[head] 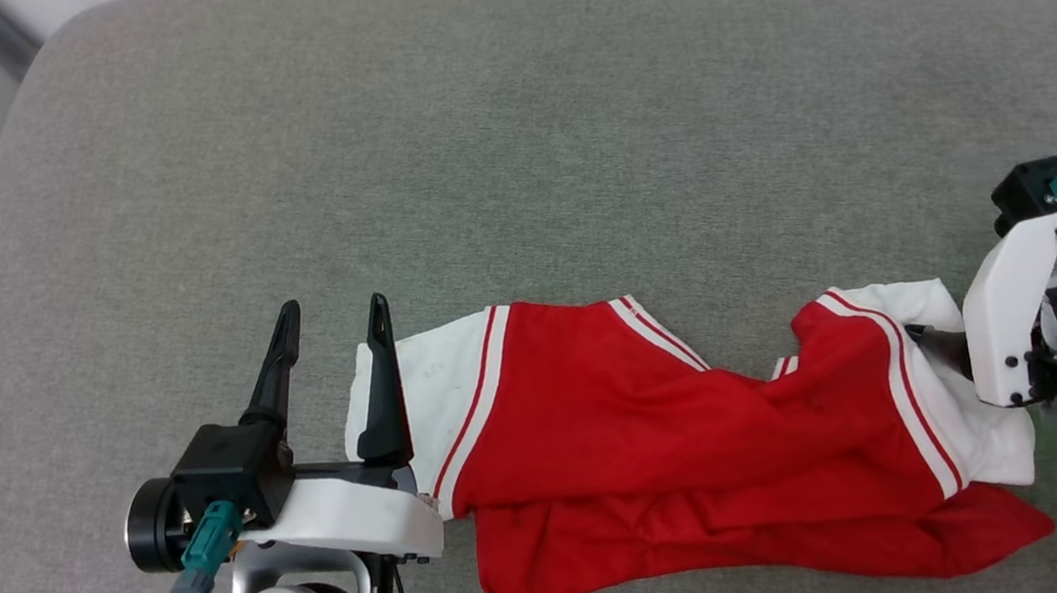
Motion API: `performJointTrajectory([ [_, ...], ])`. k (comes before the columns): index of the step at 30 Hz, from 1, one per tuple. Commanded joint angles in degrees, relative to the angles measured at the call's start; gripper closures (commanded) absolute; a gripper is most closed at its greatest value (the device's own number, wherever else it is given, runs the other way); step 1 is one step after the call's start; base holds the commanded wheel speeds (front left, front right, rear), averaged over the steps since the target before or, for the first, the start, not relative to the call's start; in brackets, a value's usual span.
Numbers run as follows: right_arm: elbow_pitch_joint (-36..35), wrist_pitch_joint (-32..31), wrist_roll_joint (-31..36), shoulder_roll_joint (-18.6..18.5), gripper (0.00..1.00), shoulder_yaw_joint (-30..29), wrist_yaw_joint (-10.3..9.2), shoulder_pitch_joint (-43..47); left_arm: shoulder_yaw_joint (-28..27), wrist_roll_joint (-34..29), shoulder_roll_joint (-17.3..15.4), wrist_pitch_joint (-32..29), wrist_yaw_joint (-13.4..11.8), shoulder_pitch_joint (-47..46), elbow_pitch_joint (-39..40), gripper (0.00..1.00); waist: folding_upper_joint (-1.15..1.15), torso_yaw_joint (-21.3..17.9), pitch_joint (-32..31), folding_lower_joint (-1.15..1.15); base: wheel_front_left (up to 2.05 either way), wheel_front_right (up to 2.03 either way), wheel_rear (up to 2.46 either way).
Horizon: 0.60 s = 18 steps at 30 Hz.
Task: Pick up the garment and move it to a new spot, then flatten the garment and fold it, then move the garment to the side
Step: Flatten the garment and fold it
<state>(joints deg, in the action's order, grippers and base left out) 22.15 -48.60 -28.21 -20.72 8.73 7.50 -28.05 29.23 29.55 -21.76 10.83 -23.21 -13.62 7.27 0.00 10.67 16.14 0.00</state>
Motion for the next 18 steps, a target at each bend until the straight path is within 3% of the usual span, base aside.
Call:
performJointTrajectory([
  [1,3.20,-1.66,-0.28,0.10,0.00,1.64,-0.03,0.48,-0.04,0.25,0.18,0.44,0.16,-0.84,-0.47,0.00,0.00,0.81,0.53,0.00,0.00,0.00,0.00],
  [3,6.05,-3.64,-0.66,0.10,0.00,2.90,-0.03,0.71,-0.11,0.36,0.26,0.49,0.29,-0.68,-1.04,0.00,0.00,1.02,0.51,0.00,0.00,0.00,0.00],
  [4,6.83,-3.79,-1.10,0.36,0.80,3.30,-0.04,0.76,-0.18,0.64,0.27,0.46,0.29,-0.47,-1.27,0.00,0.00,1.01,0.38,0.00,0.00,0.00,0.00],
  [5,7.42,-3.82,-1.60,0.68,1.00,3.47,-0.03,0.56,-0.28,0.87,0.19,0.39,0.30,-0.20,-1.51,0.00,0.00,0.89,0.19,0.00,0.00,0.00,0.00],
  [12,4.95,1.98,-2.39,0.11,1.00,3.29,-0.03,-1.75,-2.39,3.96,-2.42,-2.23,1.17,1.26,-2.49,0.00,0.00,-2.11,-2.14,0.00,0.00,0.00,0.00],
  [18,-0.29,6.58,-2.38,0.74,1.00,0.07,-0.02,0.95,-4.11,9.29,-9.49,-12.40,5.25,0.47,-4.03,0.00,0.00,-6.90,-4.54,0.00,0.00,0.00,0.00],
])
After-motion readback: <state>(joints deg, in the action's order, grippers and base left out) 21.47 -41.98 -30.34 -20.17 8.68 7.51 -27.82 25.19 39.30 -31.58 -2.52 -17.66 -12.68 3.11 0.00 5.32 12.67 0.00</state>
